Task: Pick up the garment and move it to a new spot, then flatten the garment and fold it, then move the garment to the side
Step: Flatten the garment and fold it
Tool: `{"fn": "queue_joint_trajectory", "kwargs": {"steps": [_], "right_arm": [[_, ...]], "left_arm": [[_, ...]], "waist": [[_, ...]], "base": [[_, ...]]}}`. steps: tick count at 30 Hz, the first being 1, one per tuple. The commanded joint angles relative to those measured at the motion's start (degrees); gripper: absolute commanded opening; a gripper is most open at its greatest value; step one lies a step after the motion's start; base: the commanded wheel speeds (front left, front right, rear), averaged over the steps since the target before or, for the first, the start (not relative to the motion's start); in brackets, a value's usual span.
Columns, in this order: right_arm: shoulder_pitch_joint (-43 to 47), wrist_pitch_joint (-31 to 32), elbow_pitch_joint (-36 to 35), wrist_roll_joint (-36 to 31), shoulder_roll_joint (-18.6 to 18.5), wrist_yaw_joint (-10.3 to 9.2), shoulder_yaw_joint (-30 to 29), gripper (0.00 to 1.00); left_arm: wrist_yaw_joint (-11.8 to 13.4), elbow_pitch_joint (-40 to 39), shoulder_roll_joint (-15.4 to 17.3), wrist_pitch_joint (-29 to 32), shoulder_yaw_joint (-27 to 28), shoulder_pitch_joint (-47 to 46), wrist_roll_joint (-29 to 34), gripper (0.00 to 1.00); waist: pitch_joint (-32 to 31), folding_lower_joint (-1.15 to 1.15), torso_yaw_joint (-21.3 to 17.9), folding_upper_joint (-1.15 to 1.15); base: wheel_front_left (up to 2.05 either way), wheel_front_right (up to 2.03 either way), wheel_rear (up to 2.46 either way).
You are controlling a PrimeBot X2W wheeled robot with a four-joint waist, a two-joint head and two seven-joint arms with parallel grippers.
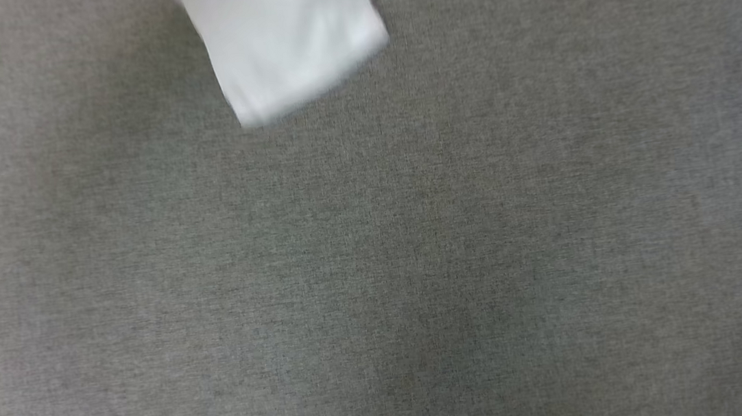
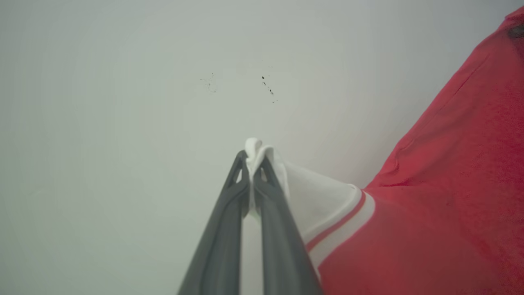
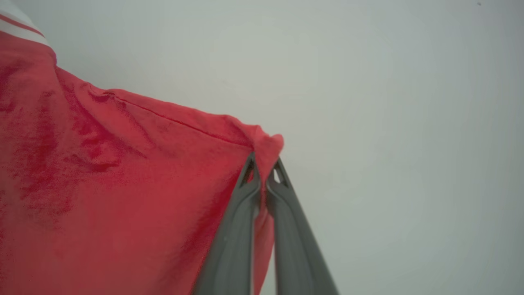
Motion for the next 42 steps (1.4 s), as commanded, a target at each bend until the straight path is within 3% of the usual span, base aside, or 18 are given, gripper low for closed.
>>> {"fn": "queue_joint_trajectory", "kwargs": {"steps": [1,10,19,29,37,42], "right_arm": [[-2.7,-0.5,1.4,-1.2,0.6,-0.04,0.6,0.0],[-17.1,-4.9,11.7,-4.3,3.1,-0.04,2.8,0.0],[-22.3,-8.7,20.6,-3.3,4.5,-0.04,5.8,0.0],[-14.7,-14.0,26.1,0.6,6.2,-0.05,10.2,0.0],[-0.9,-18.0,24.9,5.3,6.0,-0.05,14.3,0.0],[10.0,-19.4,21.9,7.5,4.0,-0.05,16.6,0.0]], "left_arm": [[-0.7,1.5,-0.7,-0.4,0.3,-3.1,0.7,0.0],[-4.5,13.9,-5.3,-2.4,1.4,-18.4,1.7,0.0],[-6.8,22.4,-8.0,-5.5,0.8,-21.7,1.2,0.0],[-8.8,26.1,-8.7,-9.0,-1.7,-12.1,-0.4,0.0],[-9.3,23.2,-6.5,-11.0,-3.3,4.4,-3.2,0.0],[-7.8,18.3,-3.8,-11.5,-4.4,17.2,-5.0,0.0]], "waist": [[1.6,-0.01,0.0,0.0],[4.1,-0.01,0.6,0.0],[6.9,-0.01,1.1,0.0],[7.2,-0.01,1.2,0.0],[3.9,-0.01,1.2,0.0],[0.1,-0.01,1.5,0.0]], "base": [[0.0,0.0,0.0],[0.0,0.0,0.0],[0.0,0.0,0.0],[0.0,0.0,0.0],[0.0,0.0,0.0],[0.0,0.0,0.0]]}}
